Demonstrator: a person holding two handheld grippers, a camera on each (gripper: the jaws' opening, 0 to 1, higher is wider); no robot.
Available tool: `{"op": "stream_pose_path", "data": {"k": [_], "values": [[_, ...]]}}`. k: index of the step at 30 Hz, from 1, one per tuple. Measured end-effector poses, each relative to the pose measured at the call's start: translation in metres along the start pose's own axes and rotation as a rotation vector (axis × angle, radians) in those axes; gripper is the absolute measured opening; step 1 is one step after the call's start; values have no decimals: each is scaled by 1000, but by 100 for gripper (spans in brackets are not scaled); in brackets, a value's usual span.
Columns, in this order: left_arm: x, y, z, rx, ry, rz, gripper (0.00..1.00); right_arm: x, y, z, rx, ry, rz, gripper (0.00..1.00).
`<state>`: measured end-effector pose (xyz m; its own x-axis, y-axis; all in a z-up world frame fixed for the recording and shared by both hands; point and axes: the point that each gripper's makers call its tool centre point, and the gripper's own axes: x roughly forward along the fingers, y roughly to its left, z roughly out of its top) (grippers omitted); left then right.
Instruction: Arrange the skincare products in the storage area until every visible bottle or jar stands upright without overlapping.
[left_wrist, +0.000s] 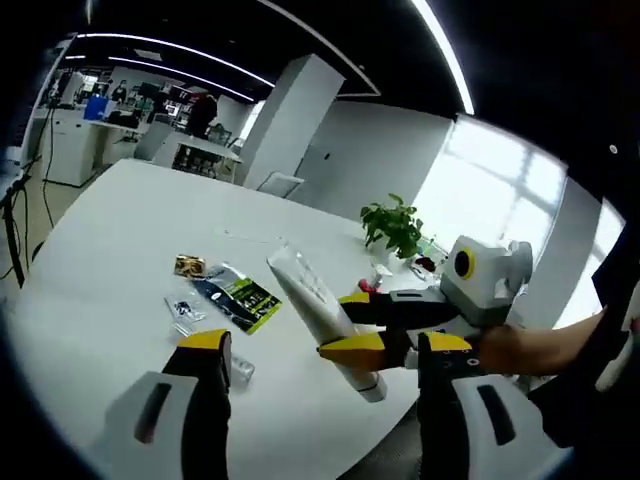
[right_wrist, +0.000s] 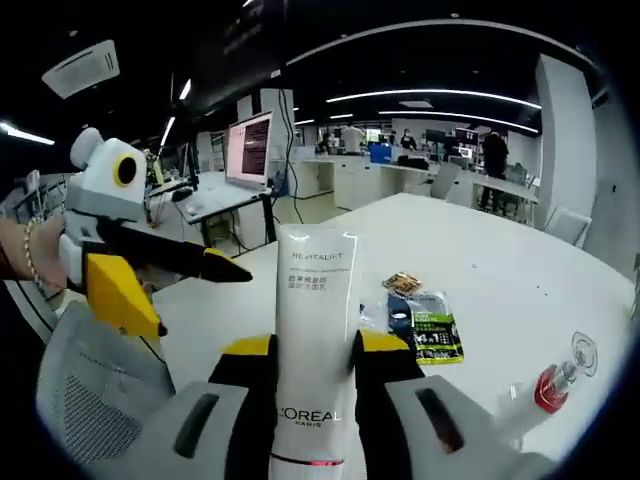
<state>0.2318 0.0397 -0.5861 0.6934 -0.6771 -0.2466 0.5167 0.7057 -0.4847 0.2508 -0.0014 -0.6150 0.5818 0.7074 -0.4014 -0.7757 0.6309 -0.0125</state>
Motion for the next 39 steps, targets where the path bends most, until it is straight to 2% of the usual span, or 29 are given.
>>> {"op": "stream_pose_path", "data": {"k": [2, 3, 7, 9, 13, 16, 18, 19, 22, 23, 25, 26, 27, 28, 30, 34, 35, 36, 37, 38, 39], "values": [[4, -2, 4, -23, -13, -6, 66, -4, 6, 4, -9, -13, 10, 28], [7, -7, 7, -56, -23, -28, 63, -7, 10, 6, -11, -20, 16, 28], [11, -15, 13, -119, -53, -58, 38, -14, 23, 12, -30, -47, 45, 28], [13, -19, 13, -117, -55, -63, 34, -19, 31, 15, -39, -61, 60, 28], [15, -22, 9, -121, -43, -42, 29, -23, 32, 15, -39, -71, 72, 28], [16, -33, 10, -136, -65, -40, 19, -28, 32, 14, -37, -74, 76, 29], [16, -30, 10, -102, -73, -12, 13, -31, 33, 14, -31, -76, 80, 29], [17, -32, 9, -71, -72, -12, 15, -33, 33, 14, -33, -75, 82, 29], [19, -32, 7, -48, -57, 8, 16, -36, 32, 13, -47, -66, 79, 29], [19, -36, 10, -38, -69, 7, 15, -37, 31, 12, -47, -67, 81, 29], [19, -46, 15, -102, -85, -32, 10, -41, 30, 14, -33, -79, 87, 29], [19, -46, 18, -94, -86, -20, 9, -43, 29, 16, -23, -92, 89, 30], [19, -45, 19, -44, -80, 5, 8, -43, 29, 17, -25, -91, 94, 30], [20, -51, 19, -58, -65, -13, 8, -45, 29, 17, -31, -85, 102, 31], [21, -52, 20, -37, -48, -10, 7, -48, 28, 19, -45, -99, 113, 31], [24, -65, 22, 0, -13, -51, 6, -58, 29, 22, 38, -146, 198, 31], [25, -70, 24, 50, -5, -72, 5, -62, 28, 23, 105, -162, 260, 30], [25, -75, 26, 73, 3, -82, 5, -64, 27, 24, 122, -171, 287, 30], [25, -78, 29, 55, -2, -90, 5, -67, 26, 25, 137, -183, 319, 30], [25, -84, 33, 41, -13, -119, 5, -69, 27, 25, 141, -188, 348, 29], [24, -95, 40, 32, -35, -180, 5, -72, 26, 21, 126, -178, 386, 29]]}}
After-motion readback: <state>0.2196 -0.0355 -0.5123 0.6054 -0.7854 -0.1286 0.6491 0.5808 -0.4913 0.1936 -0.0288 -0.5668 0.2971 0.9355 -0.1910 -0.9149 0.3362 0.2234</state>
